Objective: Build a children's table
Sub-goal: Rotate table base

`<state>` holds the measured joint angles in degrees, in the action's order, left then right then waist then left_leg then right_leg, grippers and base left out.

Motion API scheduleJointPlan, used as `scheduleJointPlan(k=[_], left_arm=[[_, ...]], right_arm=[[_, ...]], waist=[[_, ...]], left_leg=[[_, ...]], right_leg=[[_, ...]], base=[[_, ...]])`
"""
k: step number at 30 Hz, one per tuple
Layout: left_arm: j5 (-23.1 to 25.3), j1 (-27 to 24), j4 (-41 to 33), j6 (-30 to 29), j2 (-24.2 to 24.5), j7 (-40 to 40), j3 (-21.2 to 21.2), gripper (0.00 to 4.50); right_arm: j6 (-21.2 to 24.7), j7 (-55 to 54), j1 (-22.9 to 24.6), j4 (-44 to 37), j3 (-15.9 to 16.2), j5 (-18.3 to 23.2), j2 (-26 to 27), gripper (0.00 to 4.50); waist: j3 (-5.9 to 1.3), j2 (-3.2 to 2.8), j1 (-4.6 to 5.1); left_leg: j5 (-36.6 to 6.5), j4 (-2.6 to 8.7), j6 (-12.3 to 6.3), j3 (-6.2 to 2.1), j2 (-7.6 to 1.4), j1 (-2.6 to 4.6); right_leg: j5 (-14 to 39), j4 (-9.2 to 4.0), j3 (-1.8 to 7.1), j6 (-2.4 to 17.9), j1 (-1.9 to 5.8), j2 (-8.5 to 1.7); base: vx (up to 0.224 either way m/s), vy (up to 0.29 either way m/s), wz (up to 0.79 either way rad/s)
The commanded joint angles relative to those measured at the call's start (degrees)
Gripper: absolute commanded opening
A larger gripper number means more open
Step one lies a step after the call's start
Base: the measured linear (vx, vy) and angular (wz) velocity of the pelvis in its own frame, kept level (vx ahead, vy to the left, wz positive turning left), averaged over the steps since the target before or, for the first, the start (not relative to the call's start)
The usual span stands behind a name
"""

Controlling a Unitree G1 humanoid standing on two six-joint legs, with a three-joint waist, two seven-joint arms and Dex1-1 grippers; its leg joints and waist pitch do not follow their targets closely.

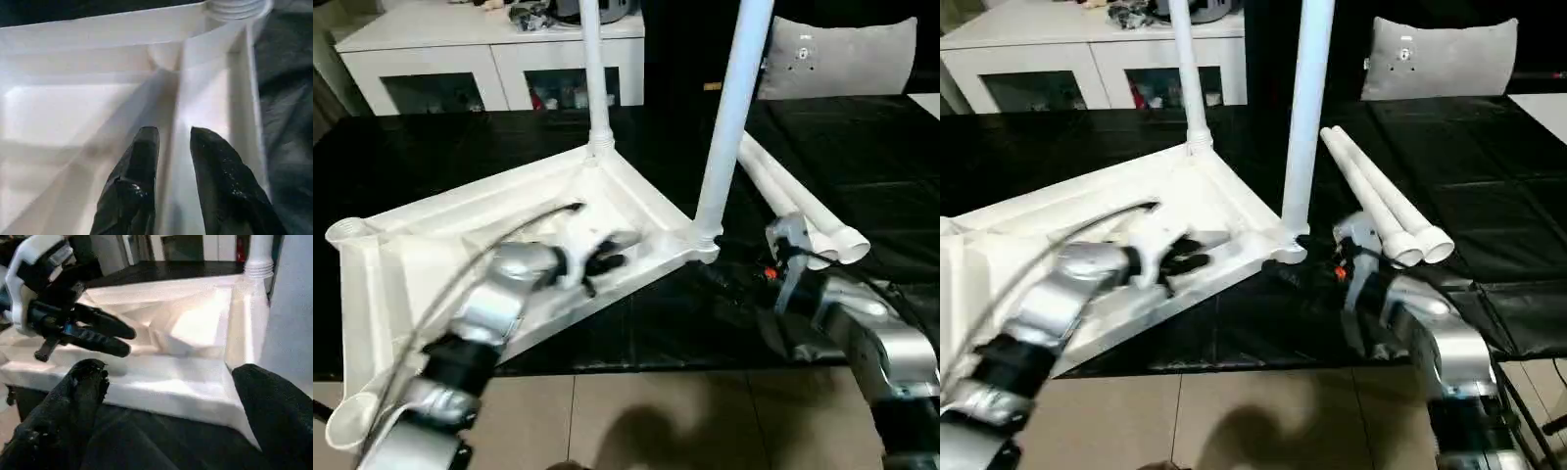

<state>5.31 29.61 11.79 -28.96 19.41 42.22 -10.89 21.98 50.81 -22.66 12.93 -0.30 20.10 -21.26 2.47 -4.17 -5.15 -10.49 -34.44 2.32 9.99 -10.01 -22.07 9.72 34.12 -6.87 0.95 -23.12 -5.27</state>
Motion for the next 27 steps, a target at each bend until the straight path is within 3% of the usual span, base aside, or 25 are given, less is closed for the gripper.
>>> scheduleJointPlan(k=[1, 6, 9, 14, 16, 19, 22, 26, 27], left_arm=[[0.5, -0.9, -3.6, -3.8, 1.6, -1.1, 1.7, 1.26], [1.7, -2.1, -5.6, -7.0, 3.6, -3.5, 3.4, 1.26], [2.2, -2.5, -6.9, -9.1, 3.9, -4.9, 4.0, 1.26], [5.3, -2.9, -6.9, -11.8, 6.2, -10.0, 5.2, 1.26], [6.2, -2.6, -5.9, -12.3, 7.3, -12.2, 6.6, 1.10], [8.5, -2.2, -3.4, -12.4, 11.0, -15.3, 8.7, 0.96], [9.3, -2.4, -2.3, -12.9, 13.1, -15.7, 8.8, 0.75], [10.3, -3.2, -1.6, -13.7, 15.4, -15.2, 7.4, 0.33], [10.4, -3.8, -1.3, -14.8, 16.3, -13.7, 5.9, 0.33]], right_arm=[[-3.5, -1.6, -3.2, 6.3, 0.2, -2.7, 0.6, 4.50], [-11.5, -14.7, -10.6, 19.5, -1.7, -8.1, 2.2, 4.50], [-14.5, -20.3, -13.1, 24.3, -3.7, -8.5, 3.0, 4.50], [-15.5, -18.7, -12.3, 25.0, -3.3, -8.6, 4.5, 4.50], [-14.4, -15.3, -10.0, 22.1, -1.1, -8.8, 5.1, 4.50], [-11.2, -9.7, -4.5, 15.2, 4.6, -8.1, 5.3, 4.50], [-9.0, -7.7, -2.2, 12.1, 7.2, -8.0, 5.2, 4.50], [-7.6, -9.5, -2.3, 13.1, 8.8, -10.7, 6.4, 4.50], [-7.0, -11.4, -3.0, 14.4, 8.8, -12.0, 7.4, 4.50]], waist=[[-3.59, 0.68, 0.04], [-3.72, 0.39, -0.07], [-4.00, 0.49, -0.26], [-4.07, 0.66, -0.19], [-3.99, 0.83, -0.09], [-3.78, 0.54, 0.00], [-3.72, 0.34, -0.02], [-3.47, 0.14, -0.04], [-3.48, -0.27, -0.05]], left_leg=[[-12.2, 4.06, -2.88, -1.47, -3.16, 0.57], [-11.4, 3.96, -2.18, -1.33, -3.11, 1.02], [-10.4, 3.79, -2.29, -1.24, -3.01, 1.03], [-8.0, 3.42, -5.06, -1.17, -2.77, 0.48], [-8.3, 3.48, -5.30, -1.20, -2.79, 0.42], [-10.0, 3.74, -5.26, -1.39, -2.89, 0.56], [-11.8, 3.97, -4.45, -1.45, -3.02, 0.83], [-15.5, 4.44, -1.91, -1.64, -3.22, 1.08], [-15.9, 4.50, -1.49, -1.77, -3.22, 1.04]], right_leg=[[17.7, -4.41, 3.11, 10.3, 2.96, -4.20], [15.7, -4.27, 3.21, 10.9, 2.67, -3.96], [12.8, -3.80, 3.31, 11.3, 2.88, -4.02], [9.8, -3.44, 3.16, 11.9, 3.24, -3.93], [11.1, -3.63, 3.04, 11.7, 3.32, -3.91], [13.4, -3.93, 2.97, 10.2, 3.10, -3.54], [15.3, -4.23, 3.06, 9.6, 2.81, -3.55], [17.5, -4.30, 3.39, 9.8, 2.40, -3.80], [17.7, -4.19, 3.38, 9.8, 2.45, -3.88]], base=[[0.000, 0.000, 0.00], [0.000, 0.000, 0.00], [0.000, 0.000, 0.00], [0.000, 0.000, 0.00], [0.000, 0.000, 0.00], [0.000, 0.000, 0.00], [0.000, 0.000, 0.00], [0.000, 0.000, 0.00], [0.000, 0.000, 0.00]])
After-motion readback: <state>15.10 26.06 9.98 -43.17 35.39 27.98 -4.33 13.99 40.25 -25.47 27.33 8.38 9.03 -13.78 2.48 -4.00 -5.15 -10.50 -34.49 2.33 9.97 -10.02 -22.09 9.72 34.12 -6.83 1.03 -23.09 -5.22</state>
